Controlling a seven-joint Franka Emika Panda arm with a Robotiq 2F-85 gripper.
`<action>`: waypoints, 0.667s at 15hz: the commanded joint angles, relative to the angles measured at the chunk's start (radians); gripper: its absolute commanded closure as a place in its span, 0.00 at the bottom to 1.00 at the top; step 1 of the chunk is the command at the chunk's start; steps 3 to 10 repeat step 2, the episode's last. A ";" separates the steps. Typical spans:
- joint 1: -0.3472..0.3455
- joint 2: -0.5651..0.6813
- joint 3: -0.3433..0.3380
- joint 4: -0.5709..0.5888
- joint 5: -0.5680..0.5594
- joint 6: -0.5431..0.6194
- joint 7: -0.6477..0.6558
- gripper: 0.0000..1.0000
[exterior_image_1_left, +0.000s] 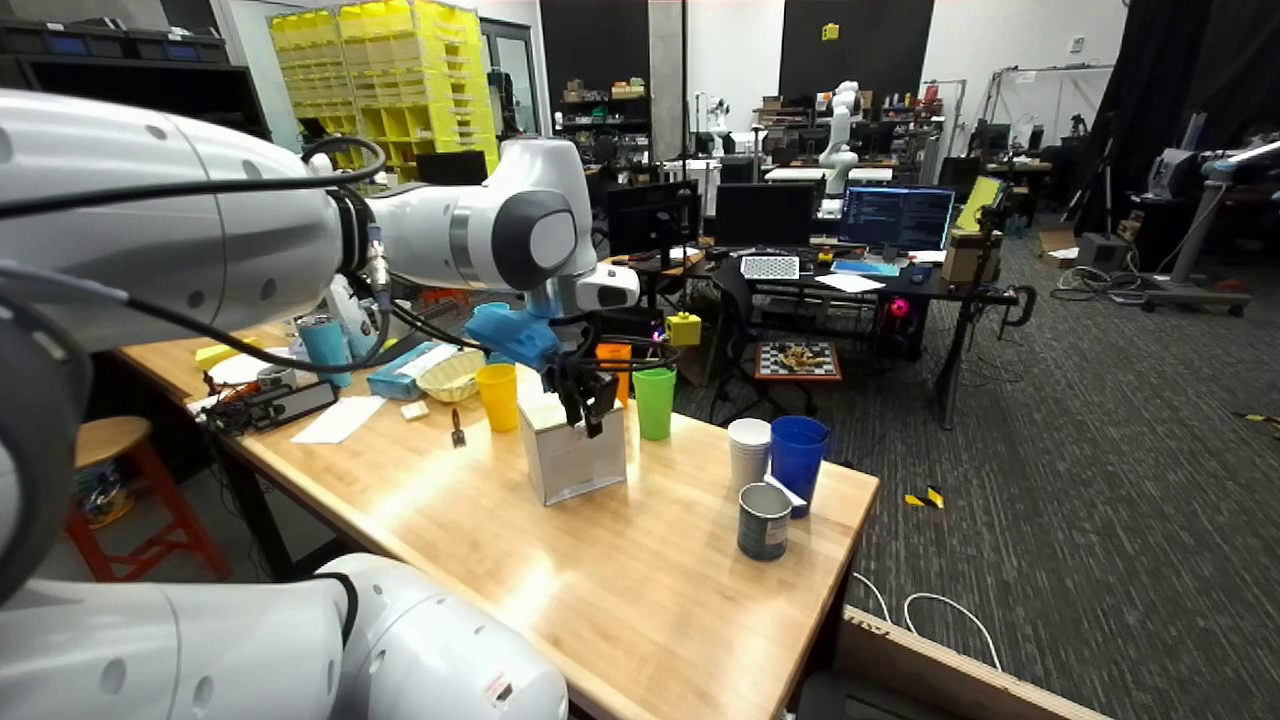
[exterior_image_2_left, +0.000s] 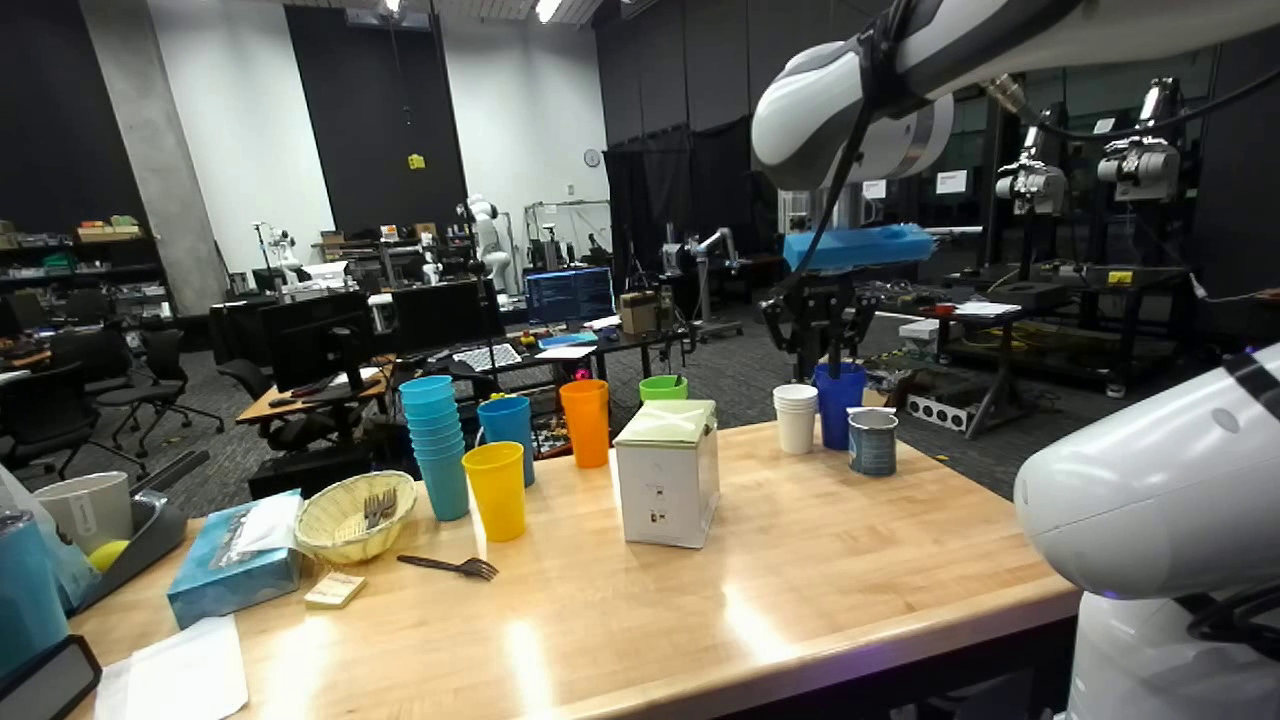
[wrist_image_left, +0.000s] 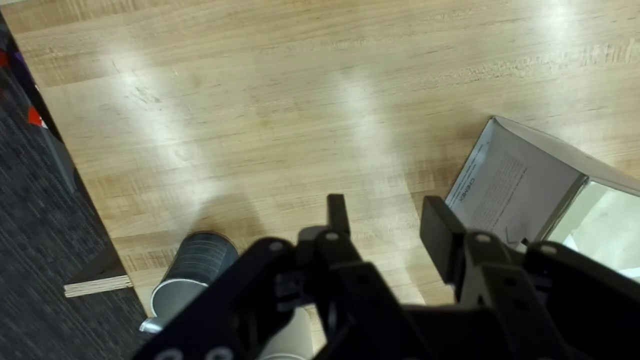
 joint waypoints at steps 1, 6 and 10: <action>0.009 0.002 -0.007 0.002 -0.006 -0.002 0.005 0.56; 0.009 0.002 -0.007 0.002 -0.006 -0.002 0.005 0.56; 0.009 0.002 -0.007 0.002 -0.006 -0.002 0.005 0.56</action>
